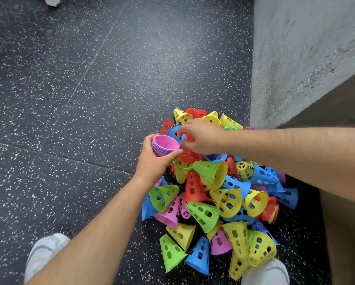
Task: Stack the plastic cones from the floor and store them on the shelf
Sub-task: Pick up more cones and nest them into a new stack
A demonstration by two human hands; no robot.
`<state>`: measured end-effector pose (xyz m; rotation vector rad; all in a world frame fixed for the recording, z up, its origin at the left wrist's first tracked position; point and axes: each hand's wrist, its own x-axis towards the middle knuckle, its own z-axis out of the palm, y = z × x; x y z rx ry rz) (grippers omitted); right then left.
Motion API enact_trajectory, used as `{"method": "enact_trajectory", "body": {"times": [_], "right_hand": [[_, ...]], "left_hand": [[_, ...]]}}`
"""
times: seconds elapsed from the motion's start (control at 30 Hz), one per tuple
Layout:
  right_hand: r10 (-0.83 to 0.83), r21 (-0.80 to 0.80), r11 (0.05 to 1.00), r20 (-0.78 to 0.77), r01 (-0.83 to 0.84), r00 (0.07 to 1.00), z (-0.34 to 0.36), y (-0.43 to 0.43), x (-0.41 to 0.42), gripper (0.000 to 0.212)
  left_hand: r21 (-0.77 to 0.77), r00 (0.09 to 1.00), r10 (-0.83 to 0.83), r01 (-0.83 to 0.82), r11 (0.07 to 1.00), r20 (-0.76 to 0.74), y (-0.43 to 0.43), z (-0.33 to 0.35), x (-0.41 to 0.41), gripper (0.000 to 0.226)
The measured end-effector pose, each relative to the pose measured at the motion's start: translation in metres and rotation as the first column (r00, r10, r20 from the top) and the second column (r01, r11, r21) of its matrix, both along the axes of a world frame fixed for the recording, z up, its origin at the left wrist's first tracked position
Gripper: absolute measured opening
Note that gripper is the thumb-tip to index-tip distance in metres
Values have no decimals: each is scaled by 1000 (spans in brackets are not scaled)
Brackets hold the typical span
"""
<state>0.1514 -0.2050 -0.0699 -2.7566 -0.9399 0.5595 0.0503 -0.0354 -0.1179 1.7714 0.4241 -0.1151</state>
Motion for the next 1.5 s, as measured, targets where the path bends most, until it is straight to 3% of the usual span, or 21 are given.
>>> {"method": "enact_trajectory", "body": {"times": [0.2, 0.5, 0.77, 0.87, 0.97, 1.07, 1.17, 1.4, 1.5], "right_hand": [[216, -345, 918, 21, -196, 976, -1, 17, -1, 58], [224, -387, 901, 26, -196, 974, -10, 26, -3, 62], [-31, -113, 993, 86, 41, 996, 6, 10, 7, 69], [-169, 51, 985, 58, 166, 984, 20, -2, 9, 61], [-210, 380, 882, -216, 280, 954, 37, -11, 1, 41], [-272, 539, 736, -318, 409, 908, 57, -12, -19, 26], [-312, 603, 678, -284, 421, 907, 75, -8, -42, 28], [-263, 548, 787, -119, 284, 957, 80, -26, -92, 33], [-258, 498, 817, -133, 289, 957, 80, -41, -108, 29]], "left_hand": [[15, 1000, -15, 15, 1000, -10, 2, -1, -1, 76], [11, 1000, -19, 19, 1000, -15, 9, -5, -4, 73], [-14, 1000, 5, -5, 1000, 0, 11, 0, -6, 74], [-26, 1000, -2, 2, 1000, 14, 6, 4, -8, 72], [-43, 999, -27, 28, 999, 35, -3, 10, -12, 73], [-57, 997, -55, 58, 997, 61, -12, 18, -16, 71], [-96, 993, -81, 89, 991, 88, -23, 27, -22, 68], [-178, 981, -110, 139, 974, 161, -45, 46, -43, 65], [-176, 975, -94, 130, 976, 199, -51, 52, -53, 66]]}}
